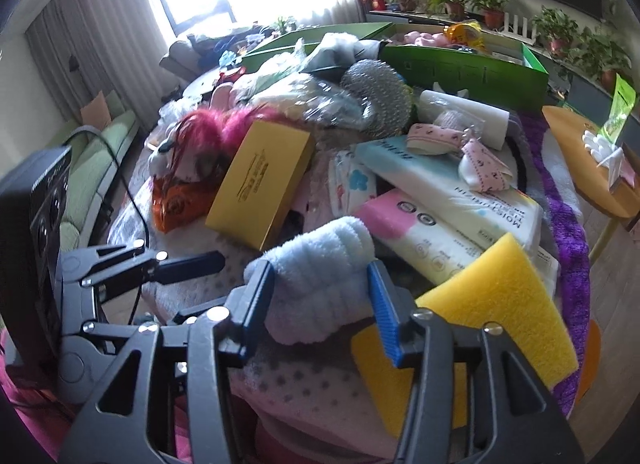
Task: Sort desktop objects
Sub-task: 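Move the right gripper to the light blue fluffy towel, then close the right gripper on the light blue fluffy towel and lift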
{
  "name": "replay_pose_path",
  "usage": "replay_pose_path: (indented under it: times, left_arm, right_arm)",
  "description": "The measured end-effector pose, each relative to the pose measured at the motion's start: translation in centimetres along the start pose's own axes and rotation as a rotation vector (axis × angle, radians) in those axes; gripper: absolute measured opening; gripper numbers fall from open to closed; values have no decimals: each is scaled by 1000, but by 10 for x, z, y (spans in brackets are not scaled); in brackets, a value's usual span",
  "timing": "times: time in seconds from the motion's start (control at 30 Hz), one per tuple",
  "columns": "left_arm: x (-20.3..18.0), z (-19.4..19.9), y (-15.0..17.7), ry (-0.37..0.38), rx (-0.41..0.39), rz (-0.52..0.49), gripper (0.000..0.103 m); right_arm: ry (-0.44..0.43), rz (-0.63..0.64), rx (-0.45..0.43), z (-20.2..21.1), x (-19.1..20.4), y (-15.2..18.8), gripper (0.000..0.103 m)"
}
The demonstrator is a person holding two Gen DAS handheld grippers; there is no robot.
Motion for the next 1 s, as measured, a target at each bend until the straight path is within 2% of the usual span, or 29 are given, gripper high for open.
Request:
replay_pose_path:
  times: [0.17,0.43,0.67,0.73,0.8,0.9,0.93,1.0]
  left_arm:
    - [0,-1,0,0,9,8,42]
    - [5,1,2,23,8,27,42]
    - [-14,5,-1,119,-7,-31,42]
    - [-19,1,-2,134,2,-42,42]
    - [-20,-3,-5,137,13,-36,42]
    - [-19,-6,-9,153,14,-19,42]
    - [-20,-7,-10,148,15,-21,42]
    - [-22,-8,-13,162,7,-25,42]
  right_arm:
    - [18,11,25,5,7,12,31]
    - [-1,18,23,8,16,21,31]
    - [18,-48,10,12,-15,18,38]
    - [-9,-41,16,10,-16,16,40]
    - [-27,-18,16,8,-13,13,46]
    - [-4,10,27,3,-10,9,46]
    - [6,20,30,1,-8,7,46]
    - [23,24,37,-2,-10,5,34]
Point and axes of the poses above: each gripper's, at about its wrist camera, not at the fingertips, and z roughly against the way its jaws point, x to its left, y to its underside, the point moved 5 cm from there along -z, roughly the way its jaws point, and after that the axes turned 13 degrees about x, right-handed, at the moved point
